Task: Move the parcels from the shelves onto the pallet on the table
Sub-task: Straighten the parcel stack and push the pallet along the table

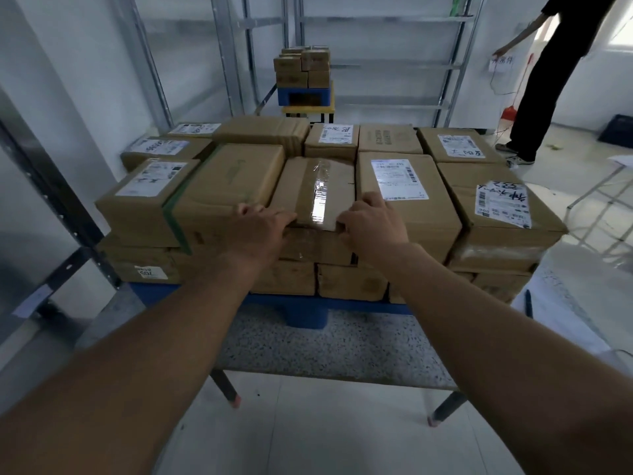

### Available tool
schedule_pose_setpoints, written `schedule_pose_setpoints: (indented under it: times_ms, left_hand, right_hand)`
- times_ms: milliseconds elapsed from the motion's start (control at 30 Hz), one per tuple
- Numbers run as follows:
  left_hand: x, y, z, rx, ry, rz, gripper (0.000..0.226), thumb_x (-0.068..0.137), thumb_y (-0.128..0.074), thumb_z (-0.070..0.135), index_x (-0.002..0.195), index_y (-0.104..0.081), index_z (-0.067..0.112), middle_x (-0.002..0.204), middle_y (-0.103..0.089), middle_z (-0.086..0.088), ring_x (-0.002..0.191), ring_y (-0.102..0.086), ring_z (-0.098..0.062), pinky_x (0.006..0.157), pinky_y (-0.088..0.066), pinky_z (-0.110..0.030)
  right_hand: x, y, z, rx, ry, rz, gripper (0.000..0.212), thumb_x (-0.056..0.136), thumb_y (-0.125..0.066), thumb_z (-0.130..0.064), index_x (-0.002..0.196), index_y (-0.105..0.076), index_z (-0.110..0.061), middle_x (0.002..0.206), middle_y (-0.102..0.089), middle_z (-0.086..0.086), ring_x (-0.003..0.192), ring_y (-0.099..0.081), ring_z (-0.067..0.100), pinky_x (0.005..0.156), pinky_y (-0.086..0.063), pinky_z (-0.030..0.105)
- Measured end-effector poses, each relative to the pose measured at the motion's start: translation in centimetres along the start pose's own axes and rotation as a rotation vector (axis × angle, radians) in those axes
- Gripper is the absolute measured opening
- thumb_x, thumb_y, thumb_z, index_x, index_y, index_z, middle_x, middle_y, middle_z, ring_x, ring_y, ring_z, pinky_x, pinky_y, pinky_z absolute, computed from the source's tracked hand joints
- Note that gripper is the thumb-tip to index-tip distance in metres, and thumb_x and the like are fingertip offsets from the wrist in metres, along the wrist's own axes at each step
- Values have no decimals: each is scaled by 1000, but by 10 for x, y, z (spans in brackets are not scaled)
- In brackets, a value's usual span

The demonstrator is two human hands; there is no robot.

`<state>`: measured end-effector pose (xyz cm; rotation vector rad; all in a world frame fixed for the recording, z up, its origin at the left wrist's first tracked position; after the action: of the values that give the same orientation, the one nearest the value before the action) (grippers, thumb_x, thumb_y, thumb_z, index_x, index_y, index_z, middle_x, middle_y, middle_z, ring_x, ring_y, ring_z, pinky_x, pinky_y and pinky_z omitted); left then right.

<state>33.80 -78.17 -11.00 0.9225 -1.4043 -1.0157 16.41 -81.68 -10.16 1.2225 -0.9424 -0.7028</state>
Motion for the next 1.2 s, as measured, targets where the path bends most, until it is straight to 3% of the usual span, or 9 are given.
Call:
schedule_pose_setpoints:
  times_ms: [200,500,700,933,1200]
  left_hand:
    - [1,1,-2,-23,-18,61,38,96,-43,20,132,-50,31,136,-53,4,120,-45,-25,97,-24,-39]
    - [7,-2,-15,-66,-95,62,40,95,-46,35,135,-47,29,134,-54,3,121,-46,-24,100,-27,-42]
    - [0,13,-66,-121,-127,116,50,91,-52,42,137,-45,22,138,-50,-5,126,-44,-26,103,-31,-43]
    - [-9,12,-137,-51,-69,38,62,87,-57,48,141,-39,24,147,-39,-4,134,-34,-25,107,-23,-42]
    - [-10,3,-143,-89,-58,41,60,88,-57,44,142,-38,28,149,-36,1,135,-30,-23,108,-25,-42]
  right_hand:
    - [-2,0,-3,-10,-34,-2,32,96,-45,-32,125,-58,-26,130,-55,0,134,-26,24,103,-31,35]
    - [-1,7,-9,-7,-87,-45,37,95,-48,-35,131,-53,-26,137,-50,1,135,-26,24,106,-29,38]
    - [10,20,-42,61,-97,12,51,91,-53,-44,137,-45,-23,145,-39,3,138,-26,23,110,-23,39]
    - [34,14,-97,175,-6,0,55,92,-51,-45,141,-40,-22,145,-39,3,134,-30,22,107,-30,37]
    - [52,-5,-123,133,-35,-10,46,90,-57,-41,128,-50,-17,128,-50,4,121,-42,23,92,-41,36]
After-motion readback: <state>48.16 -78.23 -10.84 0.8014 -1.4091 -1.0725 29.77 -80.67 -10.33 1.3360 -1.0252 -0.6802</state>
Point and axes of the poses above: each hand's wrist, its own x-axis towards the middle knuckle, its own y-axis out of the back of the hand, z = x × y, the point moved 3 cm from there along x, towards the middle knuckle
